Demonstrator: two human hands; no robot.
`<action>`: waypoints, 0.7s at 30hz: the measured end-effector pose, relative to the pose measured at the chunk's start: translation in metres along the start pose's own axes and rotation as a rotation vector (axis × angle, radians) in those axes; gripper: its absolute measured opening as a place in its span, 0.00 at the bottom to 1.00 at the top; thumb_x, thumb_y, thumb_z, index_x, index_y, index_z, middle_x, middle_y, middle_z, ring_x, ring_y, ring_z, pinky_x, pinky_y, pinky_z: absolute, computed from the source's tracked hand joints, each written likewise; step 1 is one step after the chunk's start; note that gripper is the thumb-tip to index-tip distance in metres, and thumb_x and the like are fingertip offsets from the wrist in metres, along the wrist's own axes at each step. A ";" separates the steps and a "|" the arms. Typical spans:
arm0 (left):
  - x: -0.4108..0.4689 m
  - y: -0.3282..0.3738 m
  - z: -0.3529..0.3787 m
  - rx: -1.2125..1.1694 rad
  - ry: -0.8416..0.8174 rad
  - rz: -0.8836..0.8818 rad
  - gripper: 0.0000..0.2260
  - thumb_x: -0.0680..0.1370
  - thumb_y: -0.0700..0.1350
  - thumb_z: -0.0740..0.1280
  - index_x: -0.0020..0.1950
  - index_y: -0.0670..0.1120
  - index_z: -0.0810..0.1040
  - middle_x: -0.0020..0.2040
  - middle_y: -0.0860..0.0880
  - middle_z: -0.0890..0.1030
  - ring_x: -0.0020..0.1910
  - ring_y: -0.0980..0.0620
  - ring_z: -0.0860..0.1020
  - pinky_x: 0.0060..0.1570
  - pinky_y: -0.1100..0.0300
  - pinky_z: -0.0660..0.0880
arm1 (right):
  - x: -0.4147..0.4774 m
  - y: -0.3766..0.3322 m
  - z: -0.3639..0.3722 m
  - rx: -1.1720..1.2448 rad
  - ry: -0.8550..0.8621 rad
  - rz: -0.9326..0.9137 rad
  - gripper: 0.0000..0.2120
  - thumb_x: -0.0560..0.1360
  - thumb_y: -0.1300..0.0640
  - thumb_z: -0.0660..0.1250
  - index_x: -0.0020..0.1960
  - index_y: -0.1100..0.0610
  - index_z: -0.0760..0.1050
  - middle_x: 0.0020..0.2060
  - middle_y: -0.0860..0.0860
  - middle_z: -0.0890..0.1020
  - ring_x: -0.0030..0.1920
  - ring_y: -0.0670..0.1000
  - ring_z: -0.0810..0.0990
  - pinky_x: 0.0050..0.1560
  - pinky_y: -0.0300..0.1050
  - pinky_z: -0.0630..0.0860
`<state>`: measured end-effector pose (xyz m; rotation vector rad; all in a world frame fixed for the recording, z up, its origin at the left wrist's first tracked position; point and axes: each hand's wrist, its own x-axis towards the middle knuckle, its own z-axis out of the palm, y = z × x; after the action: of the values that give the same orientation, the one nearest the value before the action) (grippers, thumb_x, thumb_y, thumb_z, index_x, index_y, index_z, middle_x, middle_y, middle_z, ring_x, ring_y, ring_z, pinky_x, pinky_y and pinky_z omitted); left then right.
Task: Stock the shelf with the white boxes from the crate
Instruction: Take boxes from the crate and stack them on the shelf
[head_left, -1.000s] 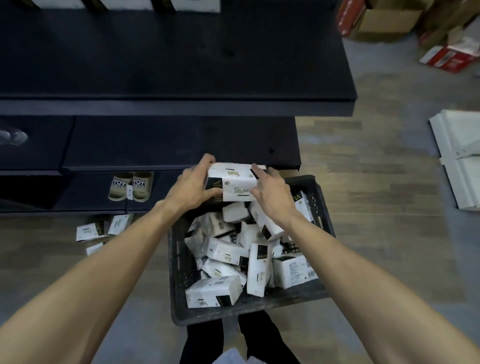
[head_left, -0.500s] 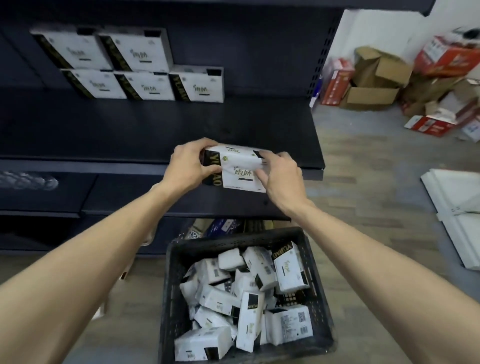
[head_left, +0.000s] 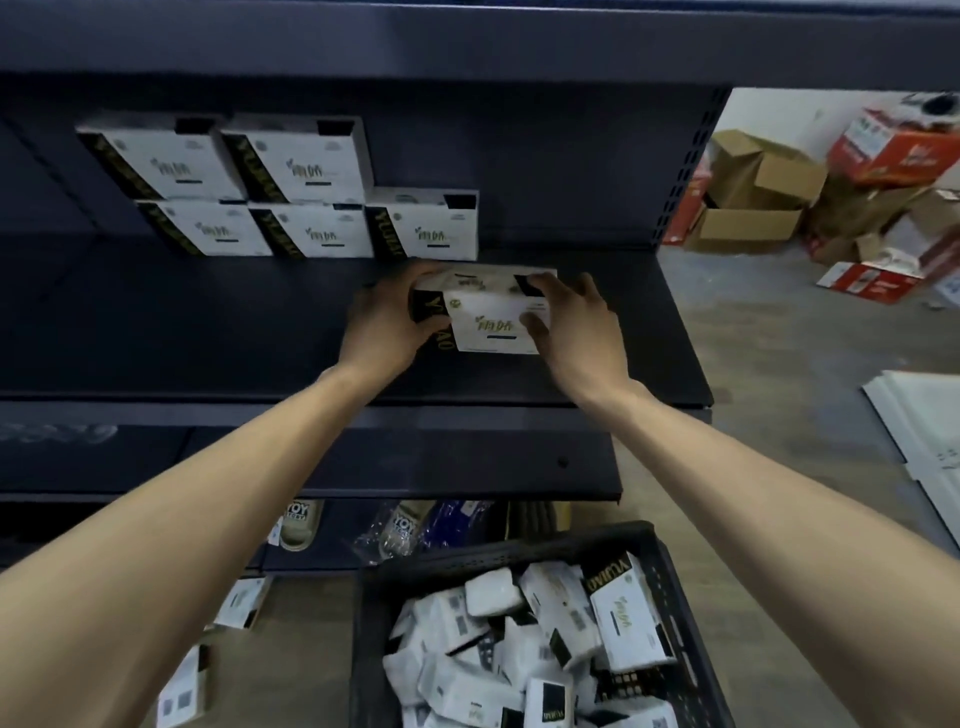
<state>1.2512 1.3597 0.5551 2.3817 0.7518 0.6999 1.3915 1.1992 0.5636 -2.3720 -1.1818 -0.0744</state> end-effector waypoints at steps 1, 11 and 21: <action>0.005 -0.006 0.000 -0.019 0.003 -0.008 0.22 0.74 0.45 0.74 0.67 0.50 0.74 0.63 0.52 0.79 0.62 0.51 0.76 0.62 0.57 0.72 | 0.006 -0.003 0.006 0.008 0.011 0.008 0.20 0.81 0.52 0.64 0.72 0.52 0.69 0.62 0.57 0.73 0.48 0.59 0.81 0.42 0.44 0.68; 0.018 -0.054 0.005 -0.103 0.038 -0.137 0.23 0.75 0.42 0.72 0.68 0.54 0.72 0.65 0.52 0.76 0.65 0.50 0.73 0.66 0.48 0.71 | 0.027 -0.021 0.053 0.068 -0.004 0.001 0.23 0.80 0.53 0.66 0.73 0.49 0.66 0.59 0.56 0.76 0.50 0.58 0.80 0.41 0.44 0.68; 0.091 -0.031 -0.028 -0.020 0.201 0.007 0.20 0.76 0.41 0.70 0.67 0.45 0.73 0.58 0.44 0.81 0.58 0.45 0.79 0.58 0.50 0.75 | 0.099 -0.042 0.037 0.123 0.143 -0.022 0.24 0.79 0.55 0.67 0.73 0.50 0.65 0.62 0.58 0.76 0.58 0.61 0.78 0.52 0.54 0.76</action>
<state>1.2881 1.4484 0.5837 2.3201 0.8148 0.9559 1.4150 1.3097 0.5733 -2.2084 -1.1125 -0.1706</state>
